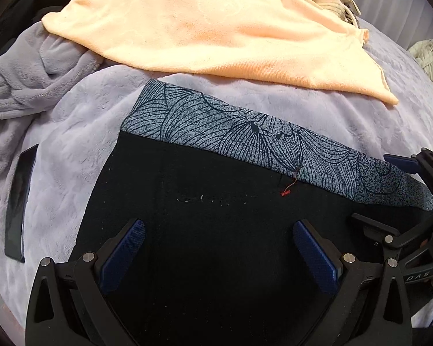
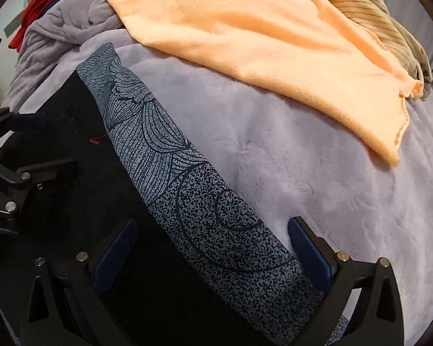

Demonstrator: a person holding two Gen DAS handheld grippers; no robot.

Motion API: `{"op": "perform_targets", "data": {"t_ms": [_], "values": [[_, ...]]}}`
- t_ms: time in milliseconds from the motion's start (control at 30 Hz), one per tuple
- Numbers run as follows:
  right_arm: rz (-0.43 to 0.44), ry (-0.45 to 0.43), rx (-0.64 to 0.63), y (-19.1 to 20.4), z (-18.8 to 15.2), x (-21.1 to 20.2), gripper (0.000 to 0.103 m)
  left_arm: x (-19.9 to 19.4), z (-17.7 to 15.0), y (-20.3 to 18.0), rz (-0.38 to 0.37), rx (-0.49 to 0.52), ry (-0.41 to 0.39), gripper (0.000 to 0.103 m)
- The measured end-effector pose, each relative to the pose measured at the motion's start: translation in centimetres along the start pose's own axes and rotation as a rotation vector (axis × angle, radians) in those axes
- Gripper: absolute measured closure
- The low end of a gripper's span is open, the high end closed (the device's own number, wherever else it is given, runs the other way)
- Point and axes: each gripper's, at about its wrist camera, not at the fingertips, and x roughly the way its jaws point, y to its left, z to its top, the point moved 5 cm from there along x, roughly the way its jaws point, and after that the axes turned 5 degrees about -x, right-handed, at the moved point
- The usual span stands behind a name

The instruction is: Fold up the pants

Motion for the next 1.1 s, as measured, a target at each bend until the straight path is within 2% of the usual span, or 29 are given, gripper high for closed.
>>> {"op": "perform_targets", "data": {"t_ms": [100, 167, 233, 300, 333, 433, 500, 533, 667, 767, 900, 1033, 1100], "values": [[0.056, -0.007, 0.027, -0.6, -0.4, 0.3, 0.0, 0.3, 0.4, 0.0, -0.004, 0.003, 0.004, 0.0], [0.063, 0.008, 0.022, -0.7, -0.5, 0.2, 0.001, 0.4, 0.5, -0.1, -0.003, 0.001, 0.007, 0.0], [0.071, 0.008, 0.011, -0.3, -0.5, -0.2, 0.006, 0.2, 0.5, -0.2, -0.004, 0.001, 0.007, 0.0], [0.081, 0.001, 0.0, 0.2, -0.6, -0.9, 0.02, 0.2, 0.5, -0.2, -0.008, -0.004, 0.01, 0.0], [0.078, -0.001, -0.012, 0.4, -0.7, -1.4, 0.023, 0.1, 0.6, -0.1, -0.013, -0.01, 0.012, 0.0], [0.061, -0.005, -0.038, 0.9, -1.1, -2.5, 0.046, -0.3, 0.7, 0.0, -0.035, -0.029, 0.023, 0.0], [0.023, -0.013, -0.035, 0.5, -1.3, -3.5, 0.08, -0.9, 0.6, 0.2, -0.056, -0.037, 0.023, 0.0], [0.051, -0.02, -0.026, 0.6, -1.3, -4.1, 0.084, -1.3, 0.7, 0.0, -0.071, -0.038, 0.017, 0.0], [0.0, -0.076, -0.065, 2.6, -2.0, -6.9, 0.087, -2.8, 1.1, -0.1, -0.128, -0.04, 0.005, 0.0], [-0.052, -0.117, -0.077, 4.2, -2.4, -8.7, 0.087, -3.3, 1.8, 0.0, -0.184, -0.101, 0.028, 0.0], [-0.152, -0.163, -0.125, 6.4, -3.4, -10.5, 0.087, -3.5, 2.7, 0.3, -0.207, -0.181, 0.051, 0.0], [-0.229, -0.187, -0.154, 8.0, -4.3, -10.9, 0.087, -3.5, 3.4, 0.7, -0.288, -0.366, 0.073, 0.0], [-0.259, -0.189, -0.166, 8.6, -4.4, -10.6, 0.087, -2.9, 3.7, 1.1, -0.295, -0.442, 0.09, 0.0]]}}
